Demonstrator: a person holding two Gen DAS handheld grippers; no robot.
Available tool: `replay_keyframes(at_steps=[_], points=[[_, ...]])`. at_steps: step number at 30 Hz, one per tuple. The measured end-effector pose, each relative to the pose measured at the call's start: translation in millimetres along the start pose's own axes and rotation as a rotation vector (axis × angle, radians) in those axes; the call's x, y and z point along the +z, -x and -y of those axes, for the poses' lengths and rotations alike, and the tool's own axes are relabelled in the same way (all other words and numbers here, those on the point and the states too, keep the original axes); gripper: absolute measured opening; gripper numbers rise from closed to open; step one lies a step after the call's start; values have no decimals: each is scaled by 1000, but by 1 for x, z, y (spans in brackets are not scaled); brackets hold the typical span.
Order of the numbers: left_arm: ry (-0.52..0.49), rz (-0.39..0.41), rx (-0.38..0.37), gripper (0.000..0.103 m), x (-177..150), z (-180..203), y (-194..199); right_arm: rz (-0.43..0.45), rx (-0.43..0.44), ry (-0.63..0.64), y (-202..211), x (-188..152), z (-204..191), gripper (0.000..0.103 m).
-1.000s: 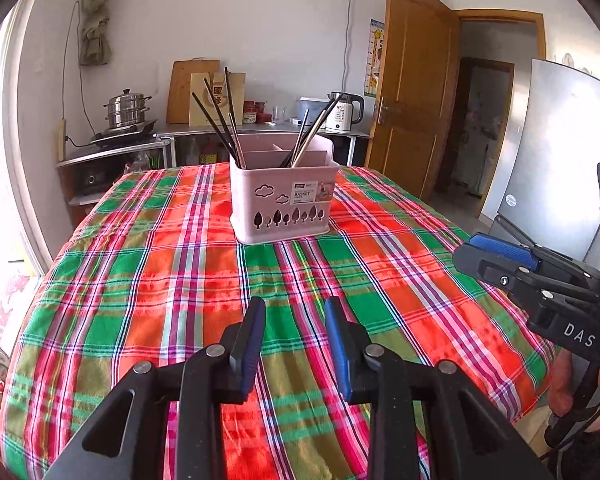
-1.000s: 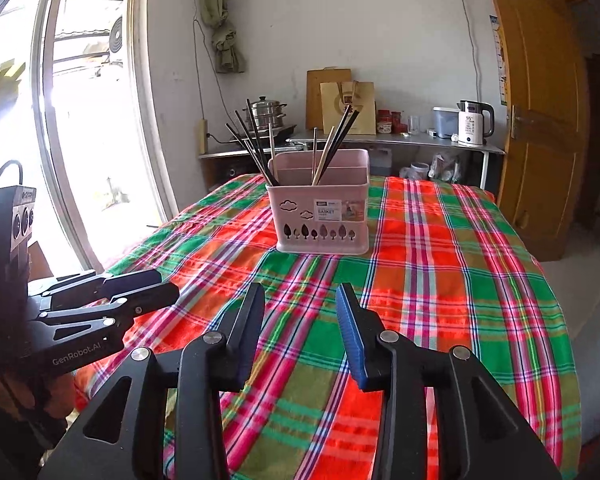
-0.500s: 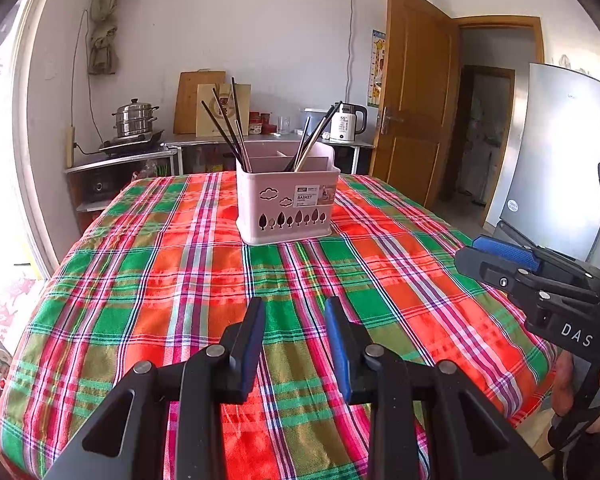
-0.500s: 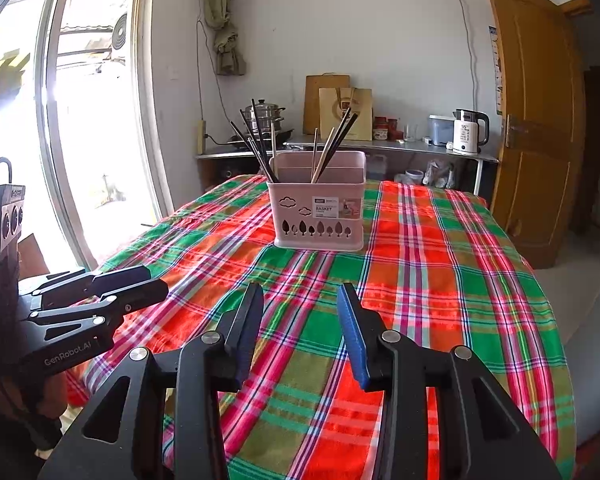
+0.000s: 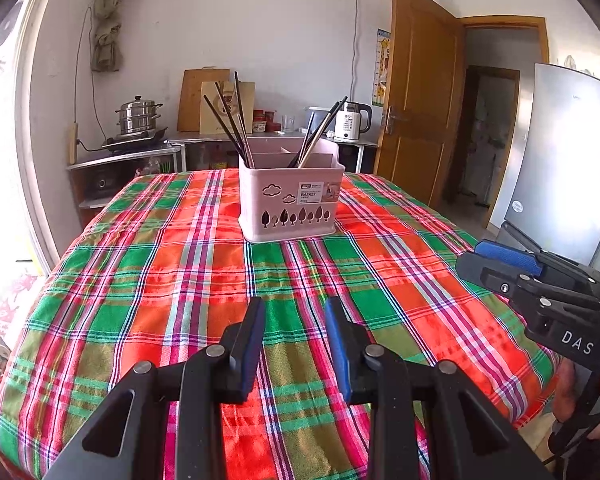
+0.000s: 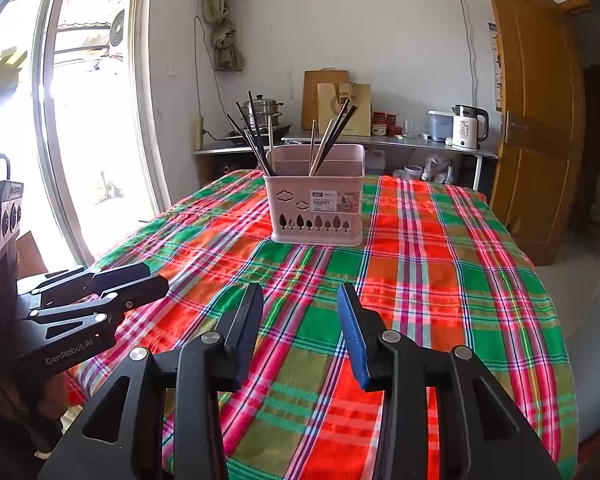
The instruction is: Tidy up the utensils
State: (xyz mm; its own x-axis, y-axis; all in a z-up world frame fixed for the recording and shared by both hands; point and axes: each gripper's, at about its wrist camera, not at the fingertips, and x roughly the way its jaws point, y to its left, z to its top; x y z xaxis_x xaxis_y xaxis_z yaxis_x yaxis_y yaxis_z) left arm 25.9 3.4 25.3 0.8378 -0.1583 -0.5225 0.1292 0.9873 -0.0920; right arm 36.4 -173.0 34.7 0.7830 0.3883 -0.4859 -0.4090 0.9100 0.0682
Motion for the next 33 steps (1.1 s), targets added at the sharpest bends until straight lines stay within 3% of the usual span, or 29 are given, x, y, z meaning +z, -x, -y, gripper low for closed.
replay_keyframes(at_steps=[33], points=[[5, -1, -5, 30, -3, 2, 1, -14, 6, 11, -3, 0, -3, 40]])
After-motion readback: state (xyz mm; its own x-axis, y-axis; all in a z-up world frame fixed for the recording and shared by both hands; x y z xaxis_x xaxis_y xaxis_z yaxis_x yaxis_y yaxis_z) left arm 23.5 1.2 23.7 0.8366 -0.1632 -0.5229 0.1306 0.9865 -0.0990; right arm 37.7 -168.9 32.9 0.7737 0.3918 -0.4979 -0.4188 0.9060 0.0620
